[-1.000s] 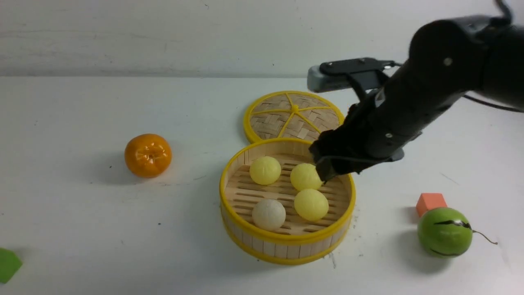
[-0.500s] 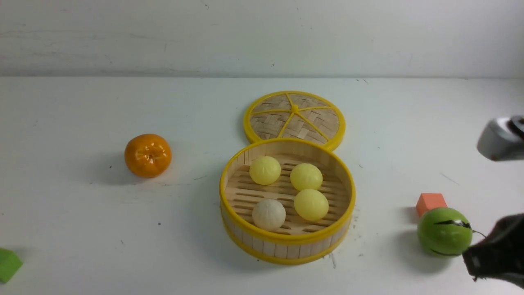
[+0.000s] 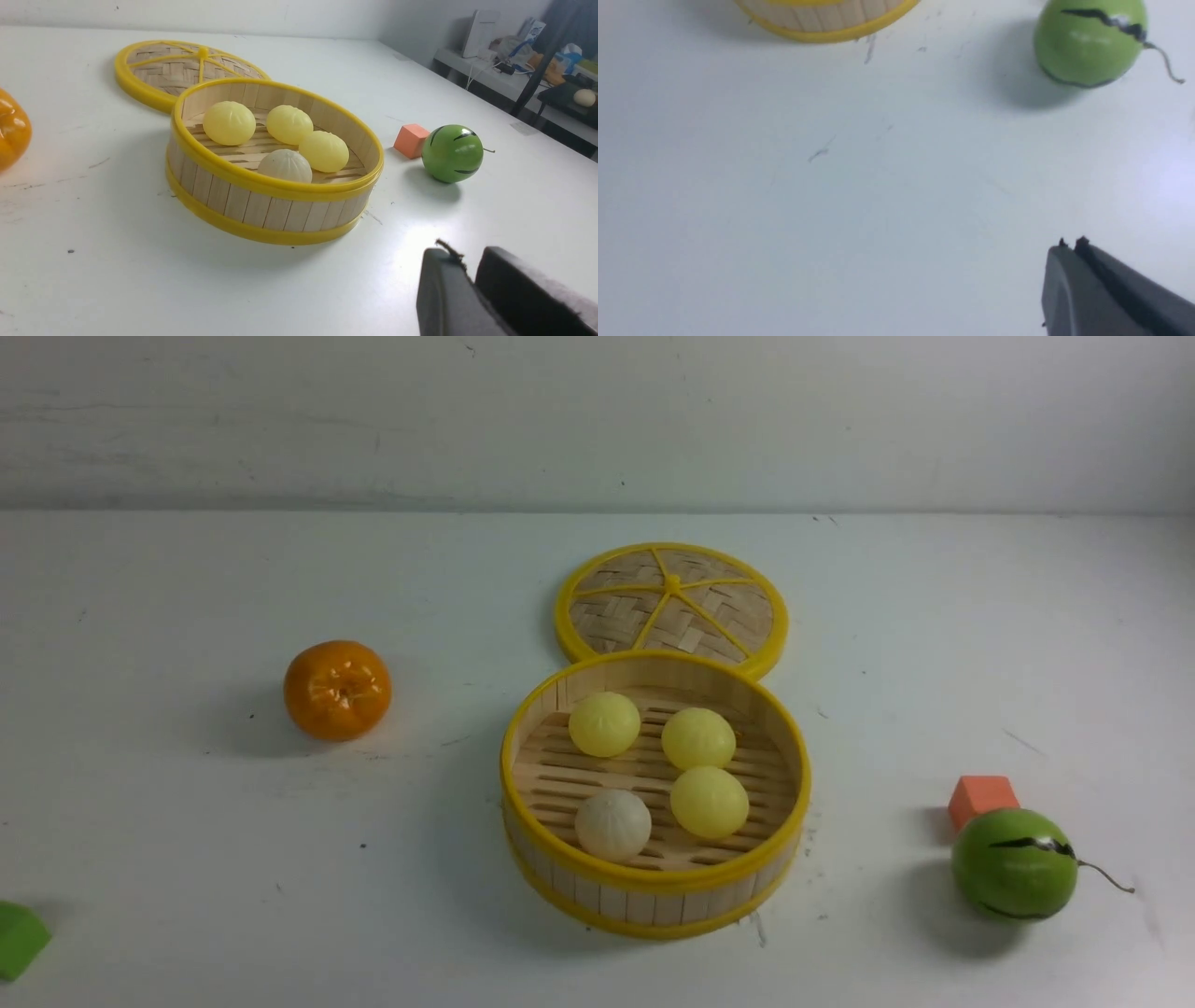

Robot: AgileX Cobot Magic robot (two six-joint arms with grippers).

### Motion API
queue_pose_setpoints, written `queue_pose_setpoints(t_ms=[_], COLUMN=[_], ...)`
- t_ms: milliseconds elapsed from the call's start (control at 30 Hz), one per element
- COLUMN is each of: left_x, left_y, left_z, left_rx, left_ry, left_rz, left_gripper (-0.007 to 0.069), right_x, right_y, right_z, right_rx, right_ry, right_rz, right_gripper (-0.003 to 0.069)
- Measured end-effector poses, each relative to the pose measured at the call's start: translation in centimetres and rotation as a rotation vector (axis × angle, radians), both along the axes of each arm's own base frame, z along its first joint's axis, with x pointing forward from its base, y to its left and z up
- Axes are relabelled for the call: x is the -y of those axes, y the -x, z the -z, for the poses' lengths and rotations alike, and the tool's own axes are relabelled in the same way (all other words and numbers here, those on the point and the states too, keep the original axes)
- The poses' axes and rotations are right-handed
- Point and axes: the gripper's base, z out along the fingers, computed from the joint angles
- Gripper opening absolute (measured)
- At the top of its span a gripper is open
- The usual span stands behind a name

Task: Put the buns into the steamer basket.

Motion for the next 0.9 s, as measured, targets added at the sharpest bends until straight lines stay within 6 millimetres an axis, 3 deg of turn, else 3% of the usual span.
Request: queue_pose_setpoints(t_ms=[67,100,133,233,267,300,367,900], left_x=[0.0,0.0,0.0,0.0,0.0,0.0,0.0,0.0], left_y=[0.0,0.0,0.0,0.0,0.0,0.0,0.0,0.0], left_z=[0.0,0.0,0.0,0.0,0.0,0.0,0.0,0.0], left_rx=[0.0,0.0,0.0,0.0,-0.001,-0.001,-0.001,-0.001], left_ry=[0.0,0.0,0.0,0.0,-0.001,-0.001,-0.001,-0.001], left_rz=[0.0,0.0,0.0,0.0,0.0,0.0,0.0,0.0], left_gripper=[0.0102,0.0104,0.0104,0.011,0.011,0.0111,0.0113,0.0127], right_x=[1.5,2.0,2.1,2.5,2.5,2.6,2.5,2.5], right_y=[1.7,2.5,2.7,2.7,2.6,2.3,2.1,2.2], right_z=[2.6,5.2,5.3,10.0,10.3,12.0,13.5,14.1], right_rx=[0.182,0.272,0.317,0.492,0.495,0.508,0.487,0.432], right_ry=[0.004,0.013,0.006,0.005,0.004,-0.002,-0.015,-0.031], right_rz=[0.083,0.131,0.147,0.232,0.235,0.251,0.264,0.277], right_gripper=[-0.0018,-0.0018,-0.0018,-0.0018,-0.0018,-0.0018,-0.0018,-0.0009])
